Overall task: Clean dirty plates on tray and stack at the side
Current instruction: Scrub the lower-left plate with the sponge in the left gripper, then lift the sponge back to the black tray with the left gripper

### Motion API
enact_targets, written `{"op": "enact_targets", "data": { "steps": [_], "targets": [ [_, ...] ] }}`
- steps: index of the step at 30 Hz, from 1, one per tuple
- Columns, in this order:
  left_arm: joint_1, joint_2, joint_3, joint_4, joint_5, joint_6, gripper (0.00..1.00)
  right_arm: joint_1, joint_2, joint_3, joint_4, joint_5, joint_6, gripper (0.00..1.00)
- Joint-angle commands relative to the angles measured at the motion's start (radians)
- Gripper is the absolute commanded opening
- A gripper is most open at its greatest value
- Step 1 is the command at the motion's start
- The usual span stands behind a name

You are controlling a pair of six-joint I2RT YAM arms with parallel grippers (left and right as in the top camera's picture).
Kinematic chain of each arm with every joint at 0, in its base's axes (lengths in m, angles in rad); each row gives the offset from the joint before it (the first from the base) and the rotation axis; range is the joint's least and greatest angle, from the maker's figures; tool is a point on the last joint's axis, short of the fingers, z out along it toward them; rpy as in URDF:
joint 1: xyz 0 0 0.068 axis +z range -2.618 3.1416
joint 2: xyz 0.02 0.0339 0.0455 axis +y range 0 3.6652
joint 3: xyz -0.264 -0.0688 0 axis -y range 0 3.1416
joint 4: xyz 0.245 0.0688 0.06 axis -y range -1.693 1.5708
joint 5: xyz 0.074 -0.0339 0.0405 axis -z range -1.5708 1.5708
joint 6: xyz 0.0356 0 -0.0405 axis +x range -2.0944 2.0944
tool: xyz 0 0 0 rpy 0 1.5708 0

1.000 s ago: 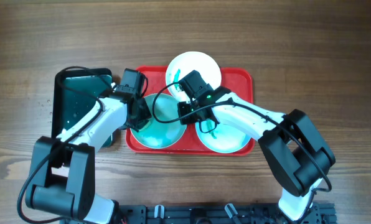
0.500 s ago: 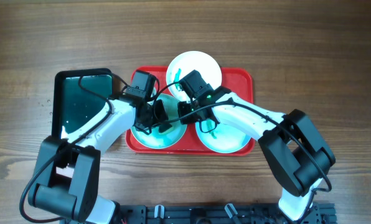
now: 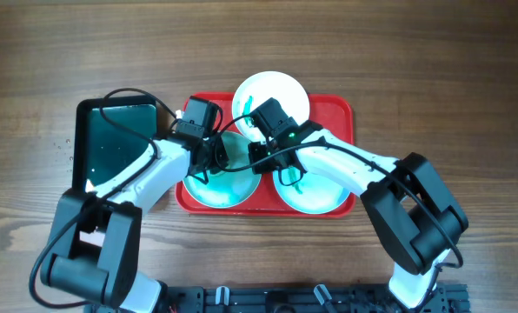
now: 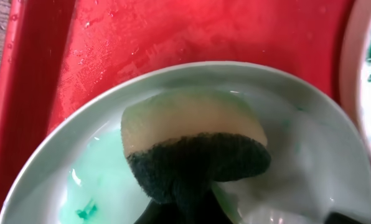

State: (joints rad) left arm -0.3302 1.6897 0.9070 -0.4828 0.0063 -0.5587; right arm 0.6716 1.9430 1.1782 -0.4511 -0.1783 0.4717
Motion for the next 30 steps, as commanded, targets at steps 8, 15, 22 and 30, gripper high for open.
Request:
{"op": "enact_targets", "data": {
  "steps": [8, 15, 22, 30],
  "targets": [
    [0.002, 0.103, -0.003, -0.136, -0.227, 0.049, 0.04, -0.003, 0.015, -0.012, -0.011, 0.021, 0.002, 0.06],
    [0.002, -0.011, -0.002, -0.241, -0.332, 0.050, 0.04, -0.003, 0.015, -0.012, -0.009, 0.021, 0.002, 0.06],
    [0.000, -0.022, -0.002, -0.135, 0.059, 0.050, 0.04, -0.003, 0.015, -0.012, 0.006, 0.021, 0.002, 0.05],
    [-0.011, 0.058, -0.012, -0.056, 0.161, 0.020, 0.04, -0.003, 0.015, -0.012, 0.005, 0.021, 0.002, 0.06]
  ]
}}
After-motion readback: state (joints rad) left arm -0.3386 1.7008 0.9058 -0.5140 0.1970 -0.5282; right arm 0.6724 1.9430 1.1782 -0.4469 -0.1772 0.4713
